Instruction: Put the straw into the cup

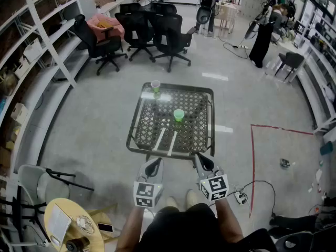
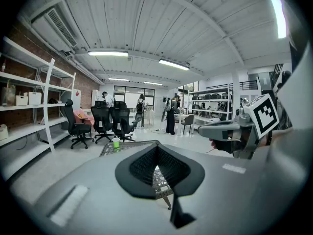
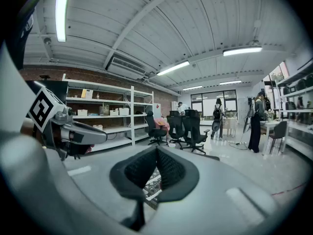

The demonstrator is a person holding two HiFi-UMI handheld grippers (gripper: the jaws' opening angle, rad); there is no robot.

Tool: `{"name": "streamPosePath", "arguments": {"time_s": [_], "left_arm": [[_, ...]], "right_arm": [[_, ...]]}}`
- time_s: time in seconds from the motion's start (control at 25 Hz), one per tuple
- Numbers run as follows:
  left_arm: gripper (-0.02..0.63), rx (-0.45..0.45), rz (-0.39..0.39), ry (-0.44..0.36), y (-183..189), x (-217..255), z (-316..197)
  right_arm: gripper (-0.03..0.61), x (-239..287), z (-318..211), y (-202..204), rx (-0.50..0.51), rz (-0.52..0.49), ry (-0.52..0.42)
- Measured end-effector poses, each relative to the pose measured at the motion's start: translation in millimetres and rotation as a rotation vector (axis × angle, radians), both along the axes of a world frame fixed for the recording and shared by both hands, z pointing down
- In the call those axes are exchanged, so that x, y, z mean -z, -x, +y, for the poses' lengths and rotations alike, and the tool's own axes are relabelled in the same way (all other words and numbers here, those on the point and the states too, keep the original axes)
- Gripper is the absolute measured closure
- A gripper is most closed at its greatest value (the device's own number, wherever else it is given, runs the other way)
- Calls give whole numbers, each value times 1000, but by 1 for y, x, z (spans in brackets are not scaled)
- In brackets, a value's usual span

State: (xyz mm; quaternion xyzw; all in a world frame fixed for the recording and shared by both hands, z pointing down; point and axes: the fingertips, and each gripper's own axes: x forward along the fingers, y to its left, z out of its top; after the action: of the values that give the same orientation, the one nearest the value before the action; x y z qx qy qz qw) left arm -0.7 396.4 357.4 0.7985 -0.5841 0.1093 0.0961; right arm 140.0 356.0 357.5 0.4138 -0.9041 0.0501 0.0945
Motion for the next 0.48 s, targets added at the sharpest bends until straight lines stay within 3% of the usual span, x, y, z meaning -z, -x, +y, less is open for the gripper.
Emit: {"name": "streamPosePath", "arguments": {"time_s": [0.48], "left_arm": [[607, -1, -6, 0, 13, -1, 0]], "right_arm": [[575, -1, -6, 2, -54, -44, 29]]}}
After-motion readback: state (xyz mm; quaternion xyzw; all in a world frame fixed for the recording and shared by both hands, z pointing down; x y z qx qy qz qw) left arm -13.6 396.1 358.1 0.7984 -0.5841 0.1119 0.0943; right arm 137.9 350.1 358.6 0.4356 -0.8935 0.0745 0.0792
